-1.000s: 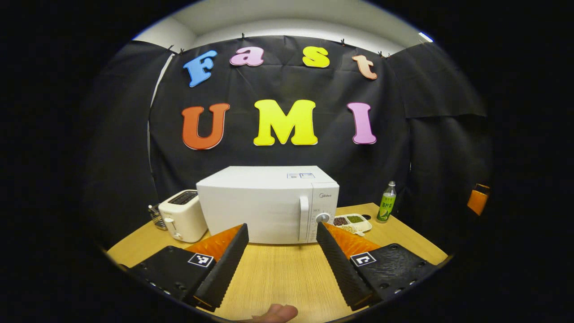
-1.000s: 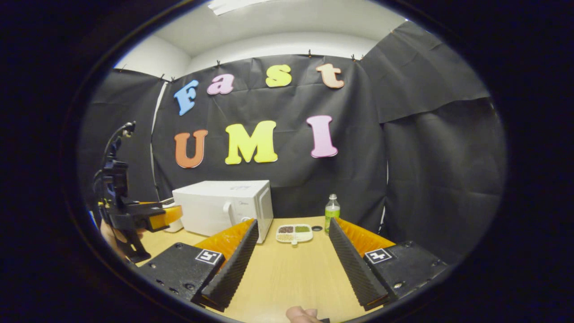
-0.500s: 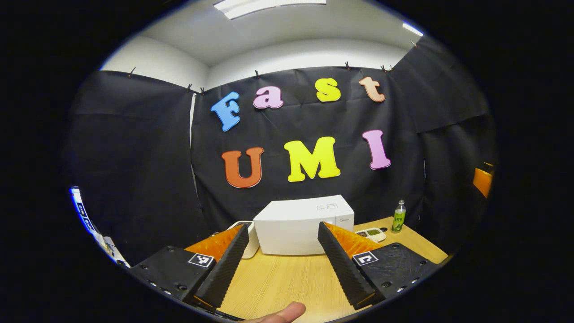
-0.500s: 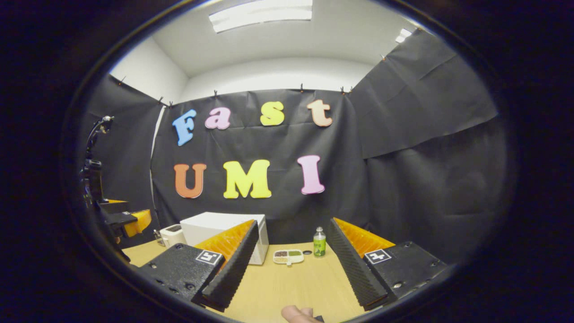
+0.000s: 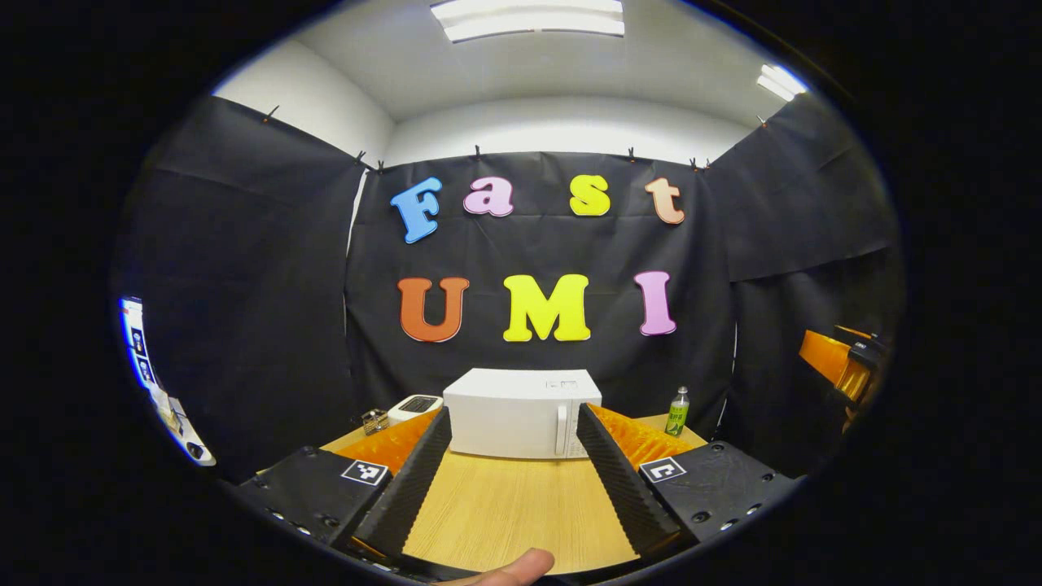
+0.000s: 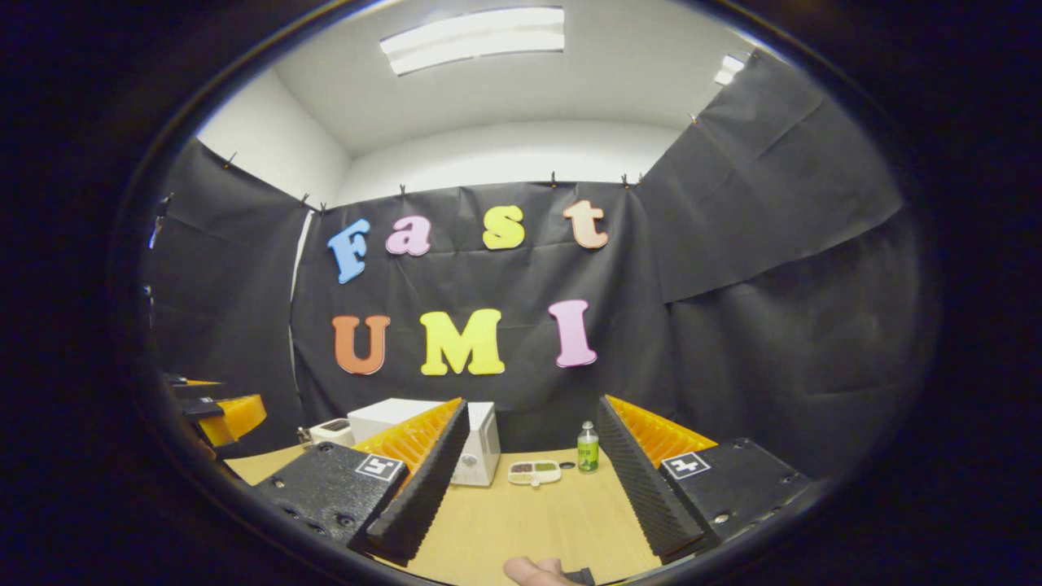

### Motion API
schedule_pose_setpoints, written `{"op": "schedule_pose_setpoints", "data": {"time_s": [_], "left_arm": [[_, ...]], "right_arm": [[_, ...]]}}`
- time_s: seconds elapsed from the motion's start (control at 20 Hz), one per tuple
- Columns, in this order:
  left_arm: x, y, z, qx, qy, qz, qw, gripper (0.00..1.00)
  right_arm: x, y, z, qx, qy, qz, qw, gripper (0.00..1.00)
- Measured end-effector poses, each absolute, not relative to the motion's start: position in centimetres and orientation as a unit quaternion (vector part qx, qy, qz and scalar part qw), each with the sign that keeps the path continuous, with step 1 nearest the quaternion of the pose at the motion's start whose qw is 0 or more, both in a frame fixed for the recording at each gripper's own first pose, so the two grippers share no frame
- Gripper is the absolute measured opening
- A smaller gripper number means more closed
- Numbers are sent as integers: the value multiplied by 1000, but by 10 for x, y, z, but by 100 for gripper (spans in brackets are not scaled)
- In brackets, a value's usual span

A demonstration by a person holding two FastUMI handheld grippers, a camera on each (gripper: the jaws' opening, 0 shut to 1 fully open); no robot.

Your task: Open the microwave oven with the left hand, put the food in, and close the microwave oven.

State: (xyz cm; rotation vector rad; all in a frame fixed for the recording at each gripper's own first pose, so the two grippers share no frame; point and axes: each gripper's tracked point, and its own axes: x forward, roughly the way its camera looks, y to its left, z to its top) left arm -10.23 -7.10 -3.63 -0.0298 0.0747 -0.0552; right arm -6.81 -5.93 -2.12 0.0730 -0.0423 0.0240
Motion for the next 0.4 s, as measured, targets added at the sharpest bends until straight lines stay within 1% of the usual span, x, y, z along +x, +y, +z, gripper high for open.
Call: {"op": "schedule_pose_setpoints", "data": {"time_s": [0.05, 0.1, 0.3, 0.35, 0.4], "left_arm": [[-104, -70, -38, -9, 36, -21, 999, 96], [-106, -71, -44, -2, 39, -19, 999, 96], [-100, -88, -60, 19, 52, -31, 998, 96], [-99, -89, -62, 20, 56, -33, 998, 96], [-99, -89, -64, 19, 59, -34, 997, 96]], "right_arm": [[-68, -58, -21, 36, -23, 12, 999, 100], [-67, -55, -24, 34, -22, 14, 999, 91], [-63, -44, -39, 22, -3, 30, 999, 91], [-63, -42, -40, 21, -2, 34, 999, 100], [-62, -42, -39, 21, -2, 35, 999, 100]]}}
